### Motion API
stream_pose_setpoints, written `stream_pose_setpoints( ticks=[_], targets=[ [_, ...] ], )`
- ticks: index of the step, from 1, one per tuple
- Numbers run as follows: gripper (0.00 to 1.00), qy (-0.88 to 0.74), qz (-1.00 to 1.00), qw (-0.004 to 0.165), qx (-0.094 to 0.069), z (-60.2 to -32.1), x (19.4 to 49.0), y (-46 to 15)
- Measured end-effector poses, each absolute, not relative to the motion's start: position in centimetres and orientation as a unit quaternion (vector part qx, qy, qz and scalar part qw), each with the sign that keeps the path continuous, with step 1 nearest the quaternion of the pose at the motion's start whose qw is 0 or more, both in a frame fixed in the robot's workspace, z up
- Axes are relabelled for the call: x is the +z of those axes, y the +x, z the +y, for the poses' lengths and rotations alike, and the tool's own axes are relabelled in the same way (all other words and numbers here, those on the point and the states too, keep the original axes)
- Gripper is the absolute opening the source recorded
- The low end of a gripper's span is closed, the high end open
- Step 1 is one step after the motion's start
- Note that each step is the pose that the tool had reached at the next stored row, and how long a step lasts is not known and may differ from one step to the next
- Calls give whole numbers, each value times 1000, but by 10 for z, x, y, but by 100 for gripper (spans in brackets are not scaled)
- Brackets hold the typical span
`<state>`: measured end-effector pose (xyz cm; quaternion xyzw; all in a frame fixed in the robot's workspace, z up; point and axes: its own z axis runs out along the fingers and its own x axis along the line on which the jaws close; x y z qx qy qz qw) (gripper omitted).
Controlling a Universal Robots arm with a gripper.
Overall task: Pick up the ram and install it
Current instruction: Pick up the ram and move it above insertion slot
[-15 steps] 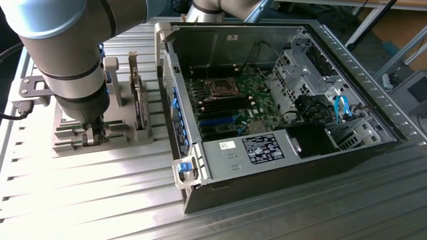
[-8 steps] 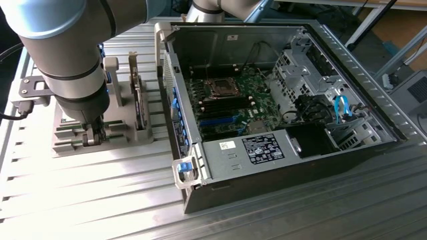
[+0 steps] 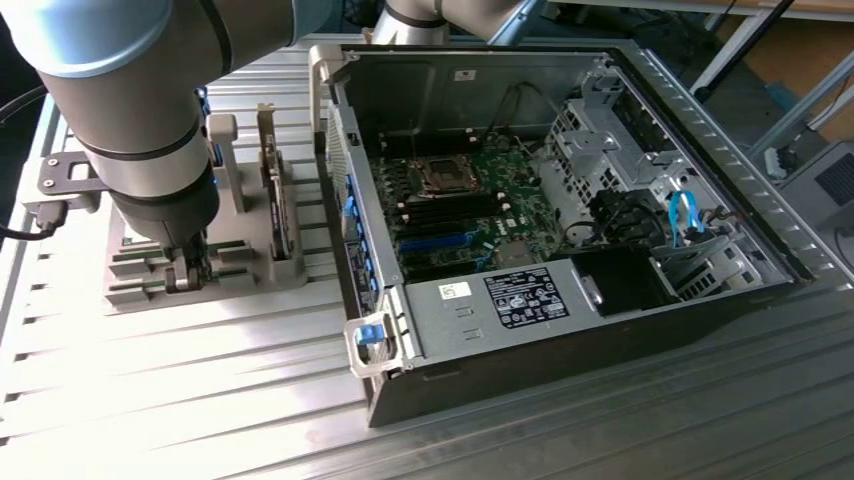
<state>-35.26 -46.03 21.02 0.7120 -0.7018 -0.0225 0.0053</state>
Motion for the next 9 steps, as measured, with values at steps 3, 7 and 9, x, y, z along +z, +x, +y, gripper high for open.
stream_pose_setpoints(
  ticks=[3, 7, 9],
  targets=[
    [12, 712, -702, 5, -23, -460, 211, -353],
    [12, 712, -702, 5, -23, -460, 215, -353],
    [12, 712, -702, 5, -23, -460, 216, -353]
  ],
)
